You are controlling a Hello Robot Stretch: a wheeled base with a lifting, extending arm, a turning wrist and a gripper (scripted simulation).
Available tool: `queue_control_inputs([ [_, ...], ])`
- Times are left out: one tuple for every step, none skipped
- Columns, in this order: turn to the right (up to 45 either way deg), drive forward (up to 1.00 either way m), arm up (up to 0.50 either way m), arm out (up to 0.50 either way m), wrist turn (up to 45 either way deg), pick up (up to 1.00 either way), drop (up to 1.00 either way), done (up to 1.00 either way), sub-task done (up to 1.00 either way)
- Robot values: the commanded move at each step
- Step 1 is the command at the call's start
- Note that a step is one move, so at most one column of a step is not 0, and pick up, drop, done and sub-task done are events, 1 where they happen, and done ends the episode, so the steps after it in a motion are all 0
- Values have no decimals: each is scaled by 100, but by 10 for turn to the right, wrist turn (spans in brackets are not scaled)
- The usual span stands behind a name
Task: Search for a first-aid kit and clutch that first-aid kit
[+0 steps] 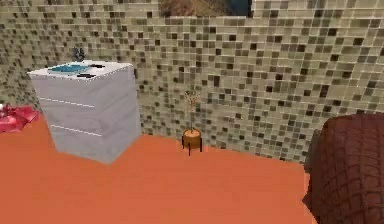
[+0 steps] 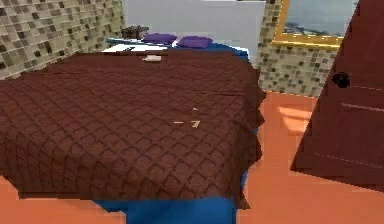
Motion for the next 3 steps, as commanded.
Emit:
queue_control_inputs([
  [-450,0,0,0,0,0,0,0,0],
  [-390,0,0,0,0,0,0,0,0],
  [0,45,0,0,0,0,0,0,0],
])
